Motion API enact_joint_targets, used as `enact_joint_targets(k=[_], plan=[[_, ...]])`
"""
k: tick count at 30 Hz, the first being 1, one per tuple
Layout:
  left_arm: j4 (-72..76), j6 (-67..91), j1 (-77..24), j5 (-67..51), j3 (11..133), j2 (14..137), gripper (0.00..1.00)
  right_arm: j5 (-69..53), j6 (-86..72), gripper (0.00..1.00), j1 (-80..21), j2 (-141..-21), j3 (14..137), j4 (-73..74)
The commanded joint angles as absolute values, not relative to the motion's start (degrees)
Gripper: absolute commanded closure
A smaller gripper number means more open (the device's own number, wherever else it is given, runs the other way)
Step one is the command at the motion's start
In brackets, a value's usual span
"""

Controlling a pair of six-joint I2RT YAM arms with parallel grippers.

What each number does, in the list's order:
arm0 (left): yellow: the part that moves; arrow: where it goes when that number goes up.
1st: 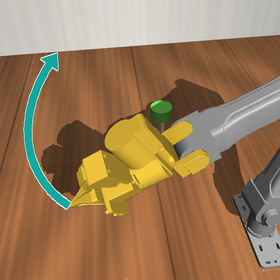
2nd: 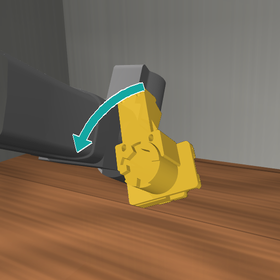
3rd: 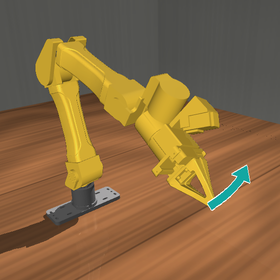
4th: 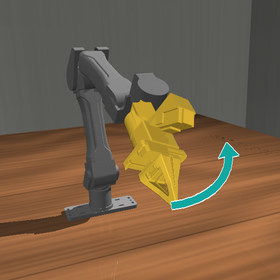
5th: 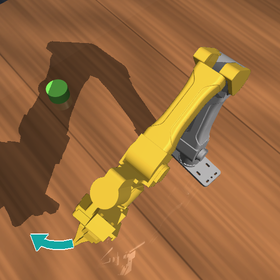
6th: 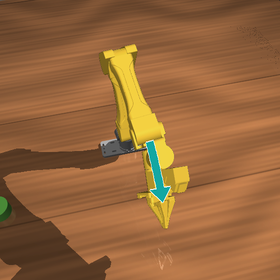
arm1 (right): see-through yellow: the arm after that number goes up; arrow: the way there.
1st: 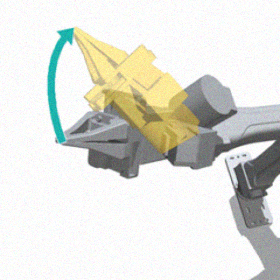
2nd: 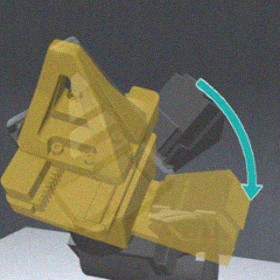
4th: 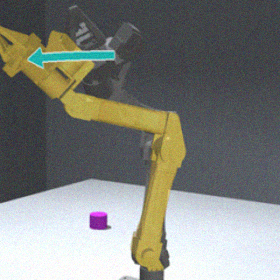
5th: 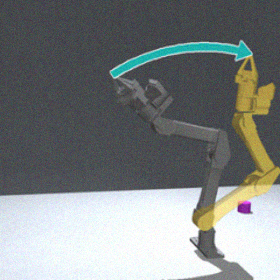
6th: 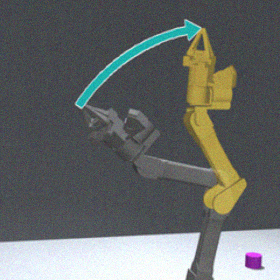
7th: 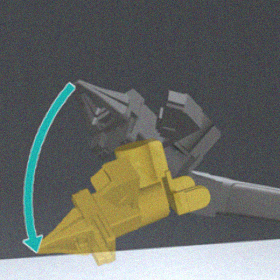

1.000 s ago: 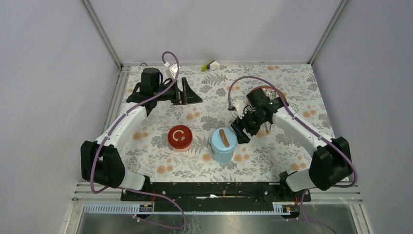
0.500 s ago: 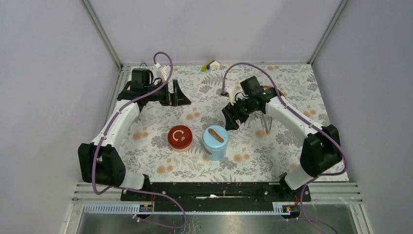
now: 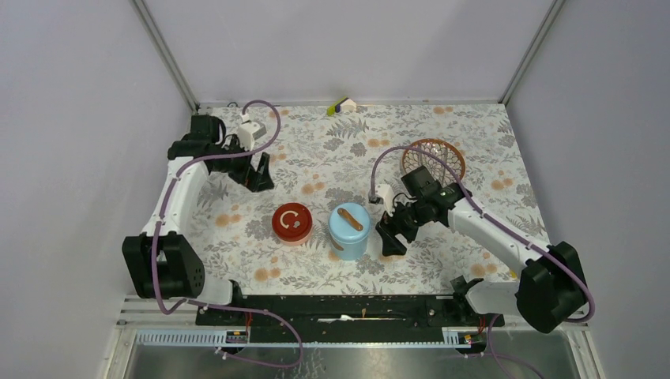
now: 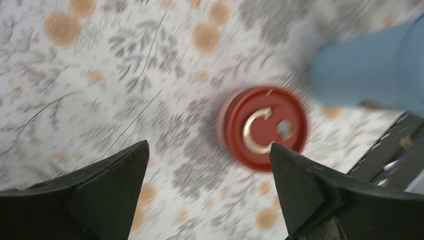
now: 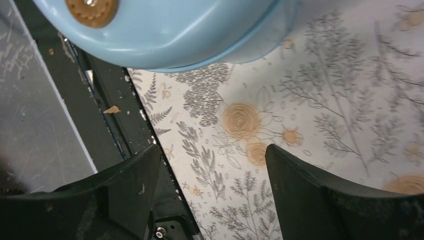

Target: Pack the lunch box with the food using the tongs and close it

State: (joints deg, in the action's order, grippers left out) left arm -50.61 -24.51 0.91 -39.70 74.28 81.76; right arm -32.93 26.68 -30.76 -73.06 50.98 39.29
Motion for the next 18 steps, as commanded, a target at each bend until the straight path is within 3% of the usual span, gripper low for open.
enact_joint_targets(k=[1,12,18], plan=[[-59.68,-49.97,3.82,-31.04,70.11,80.06,0.01,-35.97,24.08,0.17,-34.31,-72.62,48.98,34.66],[-50.95,-69.6,4.3,-34.09,52.44,77.13,0.01,-40.01,11.66,0.1,-36.26,-75.08,43.91,20.56],[-42.59,-67.12,0.39,-34.98,48.28,80.16,0.01,-35.7,5.89,0.11,-36.62,-79.5,44.81,14.12]])
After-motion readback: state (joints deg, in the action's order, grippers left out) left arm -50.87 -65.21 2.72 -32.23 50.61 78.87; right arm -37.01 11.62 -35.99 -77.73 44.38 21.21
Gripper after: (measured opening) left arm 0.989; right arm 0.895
